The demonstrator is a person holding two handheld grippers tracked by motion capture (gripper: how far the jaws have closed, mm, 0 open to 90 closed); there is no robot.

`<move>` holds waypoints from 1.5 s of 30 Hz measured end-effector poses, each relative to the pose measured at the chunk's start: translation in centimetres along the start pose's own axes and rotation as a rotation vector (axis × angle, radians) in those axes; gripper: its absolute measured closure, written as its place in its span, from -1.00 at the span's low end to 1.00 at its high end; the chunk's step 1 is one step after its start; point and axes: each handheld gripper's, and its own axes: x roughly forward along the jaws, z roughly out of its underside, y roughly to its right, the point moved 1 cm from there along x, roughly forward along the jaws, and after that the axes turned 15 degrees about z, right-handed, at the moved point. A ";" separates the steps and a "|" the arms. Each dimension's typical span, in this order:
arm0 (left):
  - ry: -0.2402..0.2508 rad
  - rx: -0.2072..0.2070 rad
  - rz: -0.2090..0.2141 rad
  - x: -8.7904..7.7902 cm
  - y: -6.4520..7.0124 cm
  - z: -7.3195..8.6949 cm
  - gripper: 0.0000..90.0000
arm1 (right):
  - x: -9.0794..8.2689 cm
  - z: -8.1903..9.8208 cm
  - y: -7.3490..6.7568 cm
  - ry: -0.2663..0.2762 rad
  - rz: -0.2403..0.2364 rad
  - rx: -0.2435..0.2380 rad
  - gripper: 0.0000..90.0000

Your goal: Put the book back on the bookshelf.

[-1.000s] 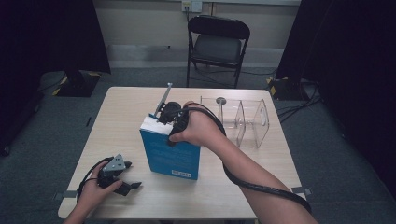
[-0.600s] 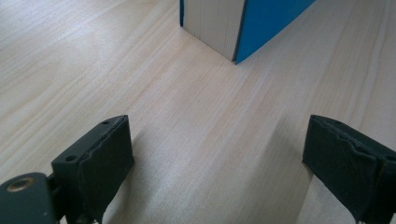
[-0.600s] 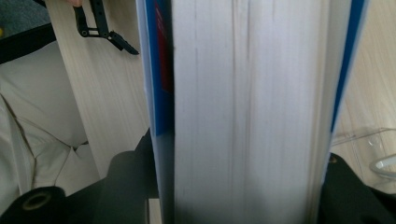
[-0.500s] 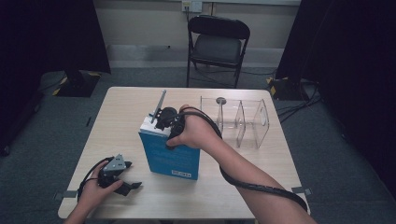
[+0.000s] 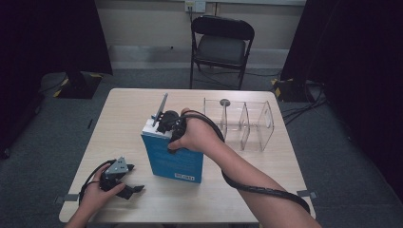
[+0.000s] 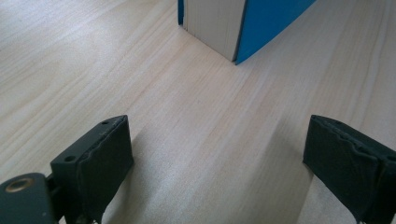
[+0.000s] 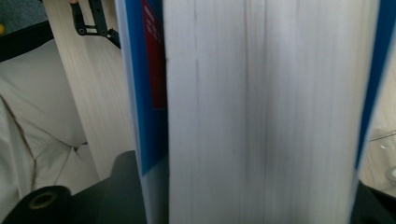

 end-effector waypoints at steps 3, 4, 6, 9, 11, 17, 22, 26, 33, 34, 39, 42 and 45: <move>0.000 0.000 0.000 0.0 0.0 0.0 -0.84 | 0.1 0.0 -0.1 -0.010 -0.009 0.006 0.24; 0.000 0.000 0.001 0.0 0.0 0.0 -0.84 | 0.2 0.0 0.0 -0.005 -0.017 0.007 0.25; -0.001 0.001 0.001 0.0 0.0 0.0 -0.84 | 0.2 0.0 -0.1 -0.013 -0.015 0.008 0.26; 0.000 0.001 0.001 0.0 0.0 0.0 -0.84 | 0.2 0.0 -0.1 -0.007 -0.018 -0.017 0.27; -0.001 0.001 0.001 0.0 0.0 0.0 -0.84 | 0.1 0.1 -0.1 -0.007 -0.018 -0.031 0.25; -0.001 0.002 0.002 0.0 0.0 0.0 -0.84 | -0.1 1.0 0.2 -0.041 0.004 -0.063 0.16; -0.001 0.002 0.002 0.0 0.0 0.0 -0.84 | -0.1 2.3 0.5 -0.034 -0.009 -0.052 0.15; -0.003 0.003 0.002 0.0 -0.1 0.0 -0.84 | -0.1 3.0 0.5 -0.014 -0.026 -0.041 0.24; -0.001 -0.003 0.004 0.0 0.0 0.0 -0.84 | -0.1 2.9 0.5 -0.038 -0.031 -0.048 0.27; -0.004 -0.001 0.004 0.0 -0.1 0.0 -0.84 | -0.1 3.0 0.6 -0.038 -0.031 -0.039 0.30; -0.004 -0.001 0.003 0.0 -0.1 0.0 -0.85 | -0.1 3.0 0.4 -0.043 -0.023 -0.026 0.32; -0.004 -0.001 0.003 0.0 -0.1 0.0 -0.85 | -0.2 3.0 0.2 -0.051 -0.012 -0.005 0.33; -0.005 0.000 0.003 0.0 -0.1 -0.1 -0.85 | -0.3 3.1 -0.1 -0.054 0.006 0.038 0.35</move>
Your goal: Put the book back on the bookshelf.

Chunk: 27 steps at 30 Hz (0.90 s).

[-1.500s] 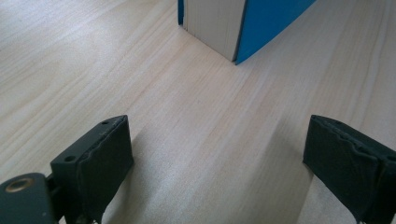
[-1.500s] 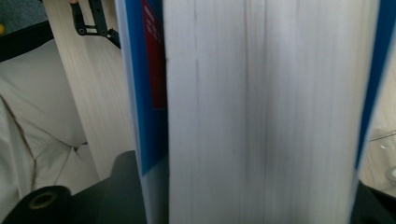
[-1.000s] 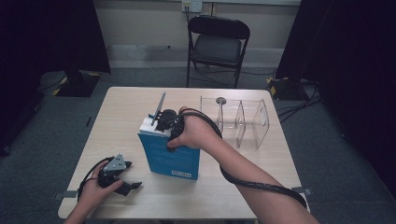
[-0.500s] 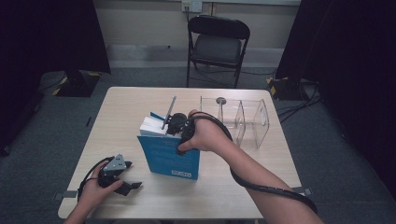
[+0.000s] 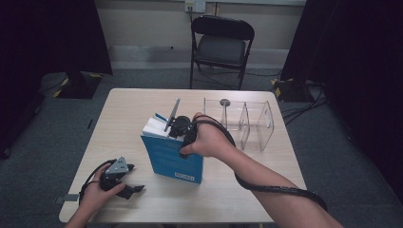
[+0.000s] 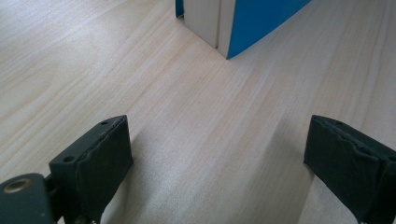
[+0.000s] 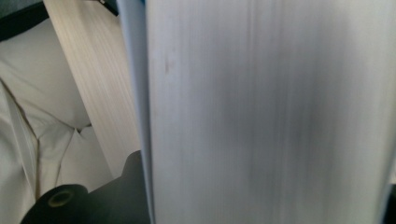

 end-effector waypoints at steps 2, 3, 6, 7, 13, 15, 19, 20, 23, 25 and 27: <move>0.000 -0.002 0.003 0.0 0.0 0.0 -0.85 | -0.1 0.0 -0.2 -0.006 0.005 0.023 0.36; 0.000 -0.004 0.004 0.0 0.0 0.0 -0.85 | -0.1 0.0 -0.3 -0.009 0.009 0.037 0.36; 0.007 -0.008 0.006 0.1 -0.1 0.0 -0.86 | -0.3 0.1 -0.6 -0.023 -0.002 0.073 0.36; 0.007 -0.008 0.006 0.1 -0.1 0.0 -0.86 | -0.4 0.0 -0.5 -0.025 -0.007 0.080 0.37; -0.006 0.003 0.006 0.0 -0.1 0.0 -0.86 | -1.0 0.4 -0.3 -0.063 -0.015 0.117 0.37; -0.004 0.003 0.005 0.0 -0.1 0.0 -0.86 | -1.4 0.7 -0.1 -0.080 -0.015 0.122 0.37; -0.005 0.005 0.004 0.0 -0.2 0.0 -0.86 | -2.0 1.5 0.3 -0.095 -0.006 0.129 0.37; -0.004 0.003 0.004 0.1 -0.1 0.0 -0.86 | -2.1 1.8 0.4 -0.096 -0.006 0.133 0.37; -0.005 0.004 0.004 0.0 -0.1 0.0 -0.86 | -2.6 2.4 0.7 -0.094 -0.013 0.153 0.37; -0.004 0.004 0.004 0.0 -0.1 0.0 -0.86 | -3.0 2.9 0.9 -0.095 -0.021 0.163 0.37; -0.004 0.003 0.004 0.1 -0.1 0.0 -0.86 | -3.3 3.2 1.1 -0.093 -0.023 0.176 0.37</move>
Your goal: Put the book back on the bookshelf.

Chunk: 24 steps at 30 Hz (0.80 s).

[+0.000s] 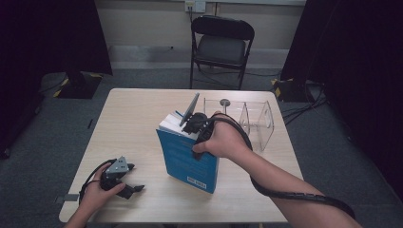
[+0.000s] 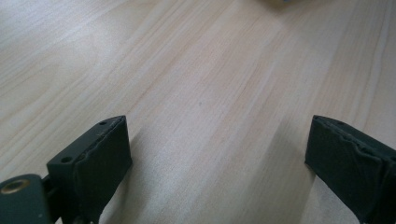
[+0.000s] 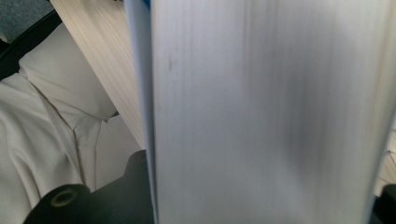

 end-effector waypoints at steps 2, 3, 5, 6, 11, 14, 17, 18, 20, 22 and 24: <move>-0.001 0.001 0.000 0.0 0.0 0.0 -0.86 | -0.3 0.3 0.3 -0.004 0.001 0.006 0.37; 0.000 0.002 -0.001 0.0 0.0 0.0 -0.86 | -0.4 0.5 0.4 -0.005 0.006 0.012 0.37; 0.001 -0.001 0.000 0.0 0.0 0.0 -0.87 | -0.6 0.7 0.5 -0.006 0.009 0.016 0.37; 0.000 0.002 -0.001 0.0 0.0 0.0 -0.87 | -0.8 1.2 0.9 -0.016 0.012 0.027 0.37; 0.001 -0.003 0.001 0.0 0.0 0.0 -0.87 | -1.4 2.1 1.5 -0.034 0.018 0.051 0.37; 0.001 -0.002 0.001 0.0 0.0 0.0 -0.88 | -1.7 2.8 1.8 -0.035 0.025 0.065 0.37; -0.001 -0.009 0.000 0.1 0.0 -0.1 -0.90 | -2.0 3.3 2.1 -0.040 0.028 0.069 0.37; -0.002 -0.009 0.000 0.1 0.0 -0.1 -0.91 | -2.0 3.4 2.2 -0.042 0.027 0.074 0.37; -0.005 -0.011 0.000 0.1 0.0 -0.1 -0.92 | -2.1 3.8 2.3 -0.046 0.026 0.086 0.37; -0.004 -0.010 0.002 0.1 0.0 -0.1 -0.92 | -2.2 4.1 2.4 -0.052 0.018 0.094 0.37; -0.005 -0.008 0.001 0.1 0.0 -0.1 -0.92 | -2.3 4.5 2.6 -0.050 0.028 0.096 0.37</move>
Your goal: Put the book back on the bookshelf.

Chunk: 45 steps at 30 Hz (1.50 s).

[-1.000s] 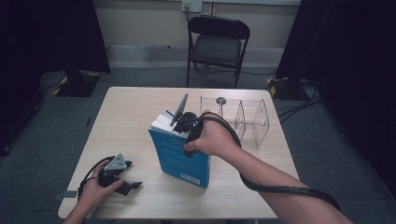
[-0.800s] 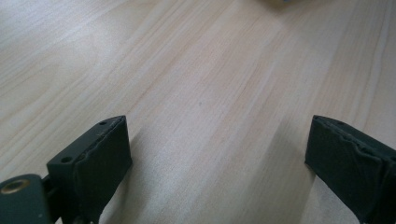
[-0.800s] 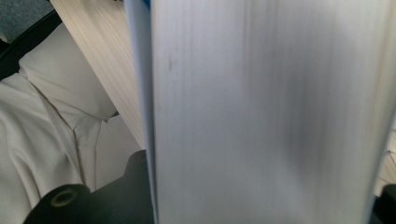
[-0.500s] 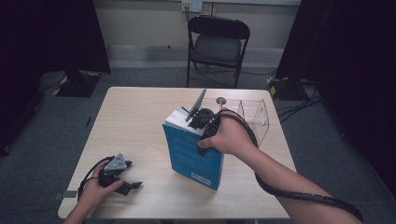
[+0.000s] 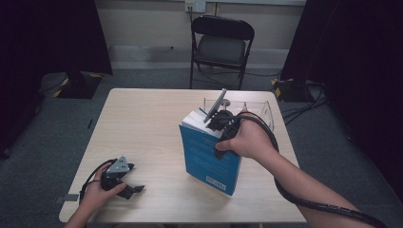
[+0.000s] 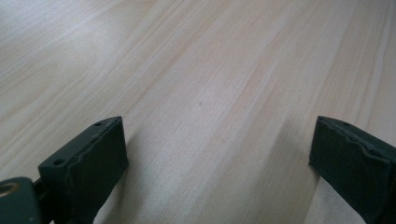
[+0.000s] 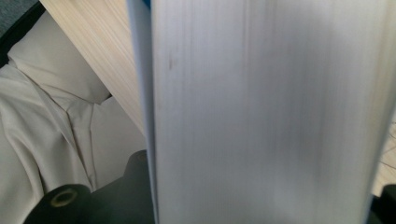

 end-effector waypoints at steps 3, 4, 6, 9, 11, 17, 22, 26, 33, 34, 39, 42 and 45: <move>0.000 0.001 0.000 0.0 0.0 0.0 -0.93 | -0.2 0.5 0.4 -0.004 0.003 0.014 0.37; -0.003 0.001 0.001 0.0 0.0 0.0 -0.93 | -0.2 0.7 0.5 -0.004 0.002 0.026 0.37; -0.003 0.003 0.001 0.0 0.0 0.0 -0.94 | -0.3 1.0 0.8 -0.005 0.005 0.036 0.37; -0.004 0.002 0.002 0.0 0.0 0.0 -0.94 | -0.4 1.6 1.3 -0.001 0.007 0.054 0.37; -0.005 0.002 -0.003 0.0 0.0 0.0 -0.95 | -0.4 1.9 1.4 -0.003 0.015 0.056 0.37; -0.006 0.002 0.001 0.0 0.0 0.0 -0.95 | -0.4 2.7 2.0 -0.012 0.010 0.068 0.37; -0.006 0.001 -0.005 0.0 0.0 0.0 -0.95 | -0.5 3.4 2.5 -0.024 0.021 0.087 0.37; -0.004 0.001 -0.003 0.1 0.0 0.0 -0.95 | -0.6 4.2 3.2 -0.029 0.020 0.098 0.37; -0.009 0.006 -0.008 0.0 0.0 0.0 -0.96 | -0.5 5.4 4.3 -0.047 0.036 0.125 0.37; -0.008 0.007 -0.001 0.0 0.0 0.0 -0.96 | -0.4 5.5 4.4 -0.045 0.039 0.126 0.37; -0.009 0.006 -0.008 0.0 0.0 0.0 -0.96 | -0.5 6.2 5.1 -0.051 0.032 0.149 0.37; -0.009 0.008 -0.009 0.0 0.0 -0.1 -0.96 | -0.6 6.5 5.3 -0.049 0.036 0.148 0.37; -0.008 0.007 -0.010 0.0 0.0 0.0 -0.96 | -0.7 6.9 5.7 -0.050 0.033 0.174 0.37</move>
